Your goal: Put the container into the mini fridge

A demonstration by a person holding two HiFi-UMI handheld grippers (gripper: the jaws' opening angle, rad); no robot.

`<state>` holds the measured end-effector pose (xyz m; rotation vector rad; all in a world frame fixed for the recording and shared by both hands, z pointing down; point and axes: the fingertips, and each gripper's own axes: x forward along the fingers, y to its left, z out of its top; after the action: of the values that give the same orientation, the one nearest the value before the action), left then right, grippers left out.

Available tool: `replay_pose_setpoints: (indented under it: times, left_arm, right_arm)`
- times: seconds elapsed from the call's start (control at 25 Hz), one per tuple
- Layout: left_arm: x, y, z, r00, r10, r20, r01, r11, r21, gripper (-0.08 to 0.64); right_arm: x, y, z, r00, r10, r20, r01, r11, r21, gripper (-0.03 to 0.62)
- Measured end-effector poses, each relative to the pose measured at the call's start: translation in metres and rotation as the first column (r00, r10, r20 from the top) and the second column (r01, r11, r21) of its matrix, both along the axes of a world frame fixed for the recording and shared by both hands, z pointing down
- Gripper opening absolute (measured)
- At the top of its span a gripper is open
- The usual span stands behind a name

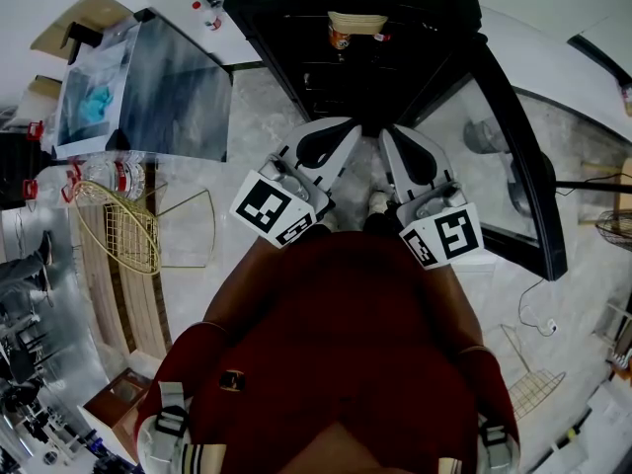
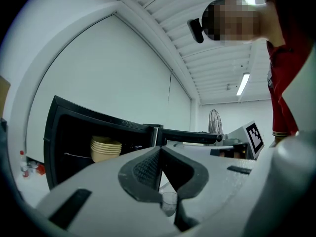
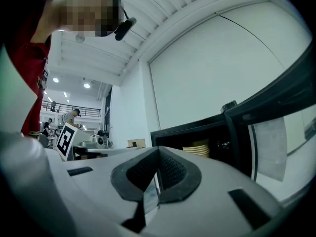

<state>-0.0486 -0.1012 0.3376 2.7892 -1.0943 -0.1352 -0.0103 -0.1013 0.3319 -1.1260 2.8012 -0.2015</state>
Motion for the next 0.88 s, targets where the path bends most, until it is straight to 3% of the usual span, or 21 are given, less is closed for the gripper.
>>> replay_pose_setpoints:
  times: [0.88]
  left_arm:
    - [0.002, 0.0032, -0.0028, 1.0, 0.018, -0.014, -0.018, 1.0, 0.023, 0.006]
  right_arm:
    - [0.0023, 0.0051, 0.0005, 1.0, 0.011, -0.025, -0.011, 1.0, 0.014, 0.0]
